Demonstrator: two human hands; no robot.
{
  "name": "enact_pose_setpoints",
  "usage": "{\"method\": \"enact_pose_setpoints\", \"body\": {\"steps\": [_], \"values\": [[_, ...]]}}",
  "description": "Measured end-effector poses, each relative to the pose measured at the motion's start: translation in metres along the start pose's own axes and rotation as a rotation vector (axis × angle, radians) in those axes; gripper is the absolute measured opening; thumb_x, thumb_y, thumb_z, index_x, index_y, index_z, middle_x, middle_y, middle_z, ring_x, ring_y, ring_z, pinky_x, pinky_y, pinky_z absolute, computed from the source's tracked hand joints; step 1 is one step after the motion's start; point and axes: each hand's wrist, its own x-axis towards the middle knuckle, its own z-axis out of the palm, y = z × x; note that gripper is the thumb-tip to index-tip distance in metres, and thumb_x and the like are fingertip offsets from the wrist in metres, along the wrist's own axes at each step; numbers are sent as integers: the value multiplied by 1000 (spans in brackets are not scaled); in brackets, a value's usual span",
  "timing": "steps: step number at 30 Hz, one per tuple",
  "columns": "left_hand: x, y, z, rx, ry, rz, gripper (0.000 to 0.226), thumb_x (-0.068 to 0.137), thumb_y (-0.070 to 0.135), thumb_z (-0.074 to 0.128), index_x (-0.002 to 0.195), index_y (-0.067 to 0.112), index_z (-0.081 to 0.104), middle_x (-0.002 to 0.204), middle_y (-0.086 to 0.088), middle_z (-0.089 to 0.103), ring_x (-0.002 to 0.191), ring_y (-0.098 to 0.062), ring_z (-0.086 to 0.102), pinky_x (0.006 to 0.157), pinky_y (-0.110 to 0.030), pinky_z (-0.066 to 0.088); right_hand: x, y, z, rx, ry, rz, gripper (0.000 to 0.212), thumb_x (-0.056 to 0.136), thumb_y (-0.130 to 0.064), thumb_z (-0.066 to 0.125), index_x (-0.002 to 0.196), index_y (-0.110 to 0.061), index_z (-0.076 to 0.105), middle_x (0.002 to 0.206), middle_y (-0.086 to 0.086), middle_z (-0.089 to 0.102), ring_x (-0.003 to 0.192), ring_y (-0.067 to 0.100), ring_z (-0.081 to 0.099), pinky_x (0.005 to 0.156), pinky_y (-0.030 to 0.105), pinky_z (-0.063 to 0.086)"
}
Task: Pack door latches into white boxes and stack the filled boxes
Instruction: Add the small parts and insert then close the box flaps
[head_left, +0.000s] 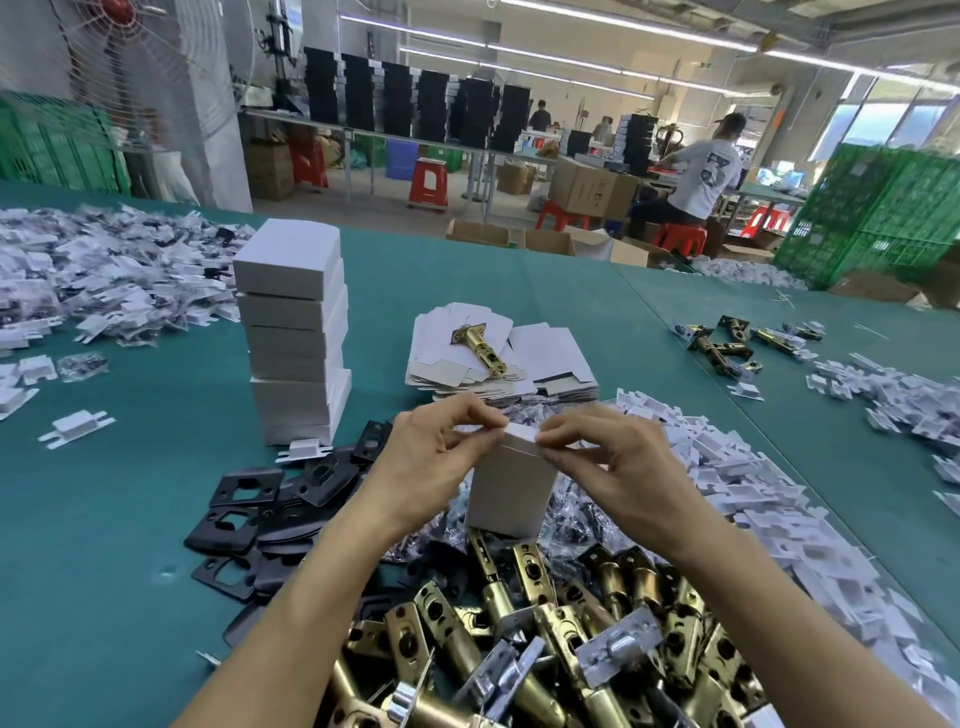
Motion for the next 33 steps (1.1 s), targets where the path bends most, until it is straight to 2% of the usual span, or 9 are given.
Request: {"method": "enact_pose_setpoints", "body": {"steps": [6,10,13,19,22,24,26,30,33], "values": [[-2,-3,-3,31,-61,23,13,81,26,82,84,32,71,103,18,74,94,-2,72,80,-23,59,-15,11,5,64,-72,54,31,86,-51,59,112,-36,67,129,-7,60,111,-1,59,89,21,56],[-1,-5,0,52,-22,86,26,77,15,86,72,34,69,96,6,76,89,-4,72,75,-17,56,-15,18,14,34,-59,25,22,87,-24,73,109,-26,69,122,-8,61,103,2,63,83,21,58],[-1,-5,4,124,10,145,22,79,14,83,76,31,69,89,5,76,86,-5,71,80,-20,57,-11,19,17,14,-27,7,17,88,-12,72,104,-18,71,111,-8,64,98,3,65,78,18,57],[2,-9,-1,54,9,-61,12,97,40,61,106,39,68,100,21,70,93,4,66,71,-10,51,-11,20,14,193,75,173,26,90,-13,70,100,-36,64,108,-9,67,95,12,70,62,25,59],[25,-22,-9,442,113,-162,20,104,33,47,118,30,61,116,9,66,105,-10,61,87,-31,53,-14,21,9,351,218,289,32,91,-11,69,106,-39,65,111,0,66,88,18,72,68,41,63],[41,-33,-12,777,43,-241,27,104,28,42,126,25,56,131,2,57,119,-21,53,97,-46,48,-16,23,4,422,289,353,33,91,-11,69,110,-38,66,113,5,64,84,17,72,71,38,63],[53,-47,-14,981,-72,-340,34,103,34,41,133,20,51,139,-5,52,127,-28,47,100,-49,46,-17,25,0,484,322,409,29,92,-11,68,111,-32,69,111,8,67,84,18,73,73,37,62],[57,-78,-17,1074,-211,-482,60,100,57,36,150,24,35,154,-7,40,141,-33,35,114,-54,31,-22,27,-4,562,330,470,27,92,-10,67,111,-28,71,106,9,68,85,20,74,69,32,62],[55,-83,-21,1018,-207,-448,55,103,52,34,152,27,37,155,-5,39,141,-32,35,117,-48,30,-20,27,-4,620,324,504,25,92,-10,67,110,-27,71,104,11,71,84,23,74,69,32,61]]}}
